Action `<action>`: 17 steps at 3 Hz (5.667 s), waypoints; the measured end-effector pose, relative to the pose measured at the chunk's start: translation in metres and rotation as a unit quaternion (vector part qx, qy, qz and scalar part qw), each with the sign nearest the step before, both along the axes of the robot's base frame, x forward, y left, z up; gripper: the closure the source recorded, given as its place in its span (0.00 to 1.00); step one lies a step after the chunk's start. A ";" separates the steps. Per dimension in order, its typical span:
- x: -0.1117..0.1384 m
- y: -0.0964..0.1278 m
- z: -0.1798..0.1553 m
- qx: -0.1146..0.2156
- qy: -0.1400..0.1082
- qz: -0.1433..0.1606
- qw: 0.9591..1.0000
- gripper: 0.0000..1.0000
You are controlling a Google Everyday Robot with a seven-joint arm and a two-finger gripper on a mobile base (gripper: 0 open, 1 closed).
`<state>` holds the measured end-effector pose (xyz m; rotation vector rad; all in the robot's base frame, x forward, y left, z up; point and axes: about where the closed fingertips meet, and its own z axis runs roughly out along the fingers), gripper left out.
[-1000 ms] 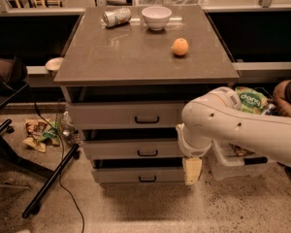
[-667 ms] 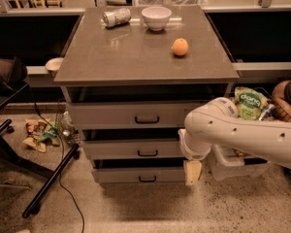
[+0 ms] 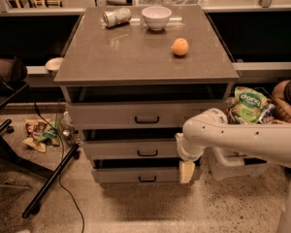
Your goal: Open middle drawer
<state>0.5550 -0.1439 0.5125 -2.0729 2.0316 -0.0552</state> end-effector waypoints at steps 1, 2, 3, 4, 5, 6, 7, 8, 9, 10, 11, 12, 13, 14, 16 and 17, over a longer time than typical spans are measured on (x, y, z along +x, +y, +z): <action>0.021 0.005 -0.022 0.028 -0.003 0.003 1.000 0.00; 0.022 0.005 -0.022 0.028 -0.002 0.003 1.000 0.00; 0.038 0.005 -0.042 0.031 -0.006 0.010 0.999 0.00; 0.059 0.001 -0.062 0.037 -0.012 0.011 0.999 0.00; 0.081 0.000 -0.084 0.037 -0.007 0.004 0.999 0.00; 0.093 0.000 -0.101 0.034 0.006 -0.001 0.999 0.00; 0.098 0.000 -0.115 0.032 0.027 -0.001 0.999 0.18; 0.092 -0.005 -0.123 0.026 0.049 -0.007 0.998 0.43; 0.092 -0.004 -0.118 0.026 0.049 -0.007 0.998 0.64; 0.095 -0.004 -0.116 0.026 0.049 -0.007 0.998 0.89; 0.095 -0.004 -0.114 0.026 0.049 -0.007 0.998 1.00; 0.094 -0.004 -0.114 0.026 0.049 -0.007 0.998 0.81; 0.094 -0.004 -0.114 0.026 0.049 -0.007 0.998 0.58; 0.094 -0.004 -0.114 0.026 0.049 -0.007 0.998 0.34; 0.086 -0.003 -0.114 0.029 0.061 0.005 0.998 0.00; 0.065 -0.004 -0.108 0.037 0.089 0.016 0.995 0.00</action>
Offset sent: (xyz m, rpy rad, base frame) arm 0.0170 0.0033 -0.0172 0.0473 -0.0046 0.0007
